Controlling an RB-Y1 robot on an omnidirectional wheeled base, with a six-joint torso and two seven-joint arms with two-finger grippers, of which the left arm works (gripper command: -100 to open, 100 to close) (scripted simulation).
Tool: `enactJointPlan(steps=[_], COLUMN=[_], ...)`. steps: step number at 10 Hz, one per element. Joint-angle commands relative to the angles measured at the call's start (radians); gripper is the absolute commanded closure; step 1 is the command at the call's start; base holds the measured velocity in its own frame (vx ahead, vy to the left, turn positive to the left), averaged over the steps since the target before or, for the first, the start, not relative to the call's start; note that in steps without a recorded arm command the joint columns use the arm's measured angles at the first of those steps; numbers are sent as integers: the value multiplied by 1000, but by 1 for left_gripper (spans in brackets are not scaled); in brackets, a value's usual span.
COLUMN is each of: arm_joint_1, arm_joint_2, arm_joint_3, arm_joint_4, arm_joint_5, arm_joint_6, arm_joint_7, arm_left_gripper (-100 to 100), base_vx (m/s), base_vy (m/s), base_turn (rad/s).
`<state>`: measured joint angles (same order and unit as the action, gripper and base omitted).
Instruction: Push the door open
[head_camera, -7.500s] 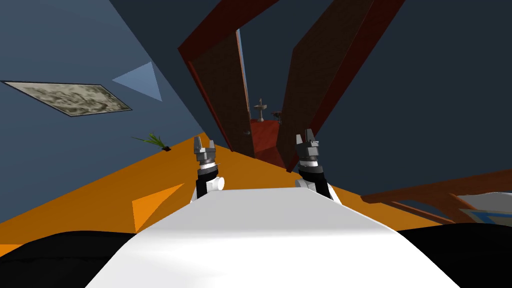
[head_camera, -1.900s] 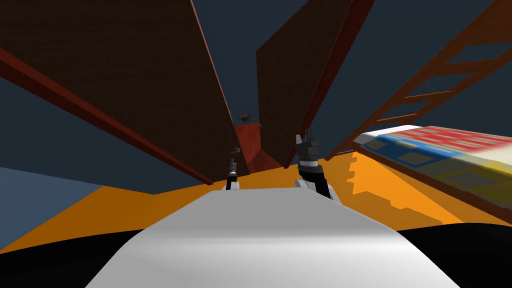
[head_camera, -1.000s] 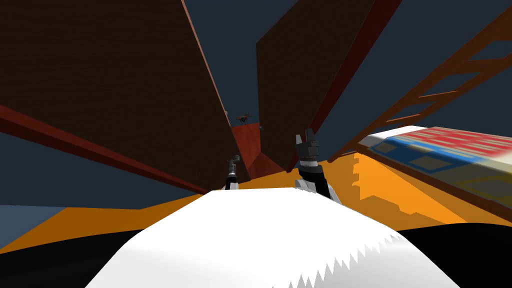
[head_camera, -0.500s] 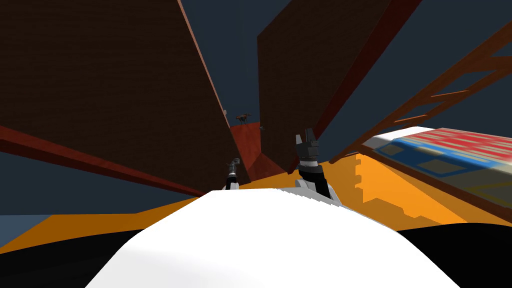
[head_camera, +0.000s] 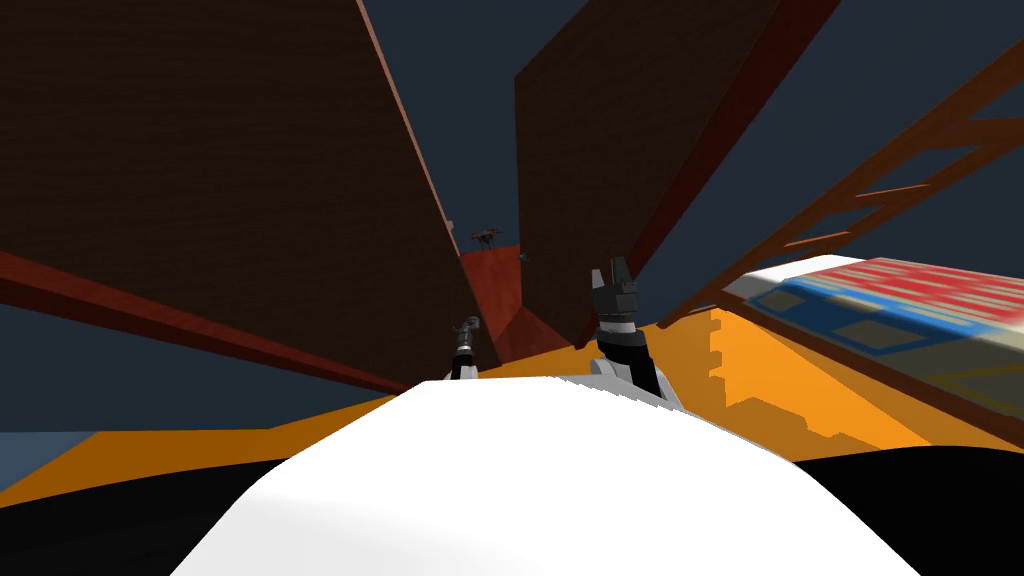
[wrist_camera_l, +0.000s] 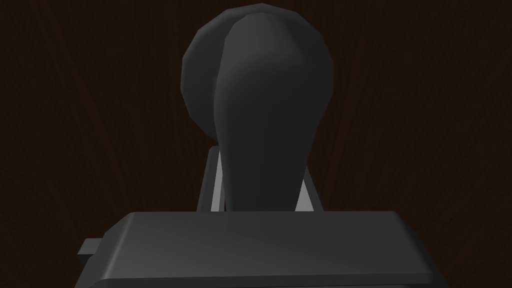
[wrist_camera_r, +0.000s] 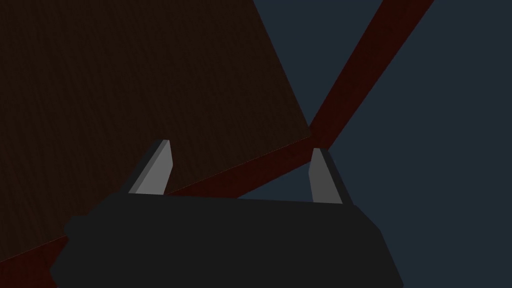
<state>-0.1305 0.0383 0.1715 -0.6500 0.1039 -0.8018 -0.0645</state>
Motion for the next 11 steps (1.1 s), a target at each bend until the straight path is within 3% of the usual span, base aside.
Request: enactJointPlan(steps=[1,4,6,9,11], arm_joint_1=[-7,-10,-10,-16,-16], arm_joint_2=[11,19,19,30,30], arm_joint_3=[14,30,30,65,65], arm_joint_4=[0,2,2,5,5], arm_joint_5=[7,16,16,36,36], arm_joint_6=[-5,-6,-6,-9,-9], arm_joint_7=[-9,-21,-21,-47,-47], arm_left_gripper=[100,100,100,100,100], base_vx=[170,173,33,151,101], base_vy=[-10,-9,4,-18,2], base_turn=[51,27,2,54,29])
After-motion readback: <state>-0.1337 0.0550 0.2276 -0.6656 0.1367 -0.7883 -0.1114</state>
